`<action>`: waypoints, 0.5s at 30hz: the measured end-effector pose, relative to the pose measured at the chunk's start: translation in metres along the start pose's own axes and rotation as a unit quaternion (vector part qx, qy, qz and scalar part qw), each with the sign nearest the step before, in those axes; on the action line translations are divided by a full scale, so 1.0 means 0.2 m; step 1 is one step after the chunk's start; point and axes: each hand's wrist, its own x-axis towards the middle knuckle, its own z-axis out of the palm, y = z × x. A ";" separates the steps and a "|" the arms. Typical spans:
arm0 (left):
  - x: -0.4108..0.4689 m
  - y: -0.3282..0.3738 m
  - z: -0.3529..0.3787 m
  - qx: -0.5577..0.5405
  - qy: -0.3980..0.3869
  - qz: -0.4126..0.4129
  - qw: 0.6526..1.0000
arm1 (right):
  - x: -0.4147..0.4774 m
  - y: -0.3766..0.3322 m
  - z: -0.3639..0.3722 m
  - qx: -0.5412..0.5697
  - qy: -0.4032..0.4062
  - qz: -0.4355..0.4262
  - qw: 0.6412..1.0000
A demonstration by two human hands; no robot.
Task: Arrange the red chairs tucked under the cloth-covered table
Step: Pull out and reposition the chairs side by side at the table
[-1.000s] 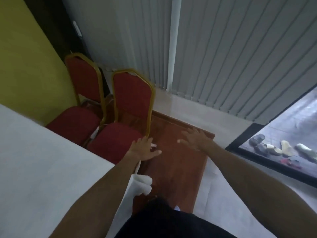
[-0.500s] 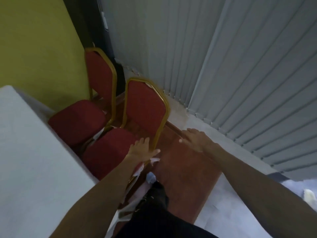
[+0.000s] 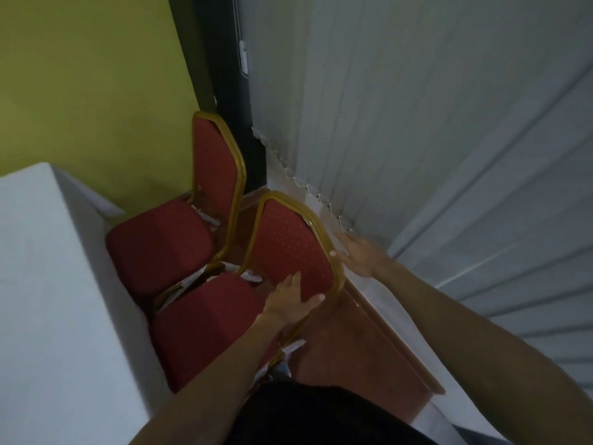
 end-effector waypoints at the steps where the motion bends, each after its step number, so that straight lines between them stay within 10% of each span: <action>1: 0.03 0.03 0.00 -0.016 0.000 -0.006 1.000 | 0.06 0.01 -0.03 -0.004 -0.001 -0.013 1.000; 11: 0.22 0.23 0.05 -0.258 0.096 -0.093 0.957 | 0.68 0.02 -0.35 -0.114 -0.125 -0.171 0.971; 15: 0.28 0.30 0.13 -0.277 0.131 -0.150 0.940 | 1.01 -0.05 -0.43 -0.279 -0.192 -0.290 0.895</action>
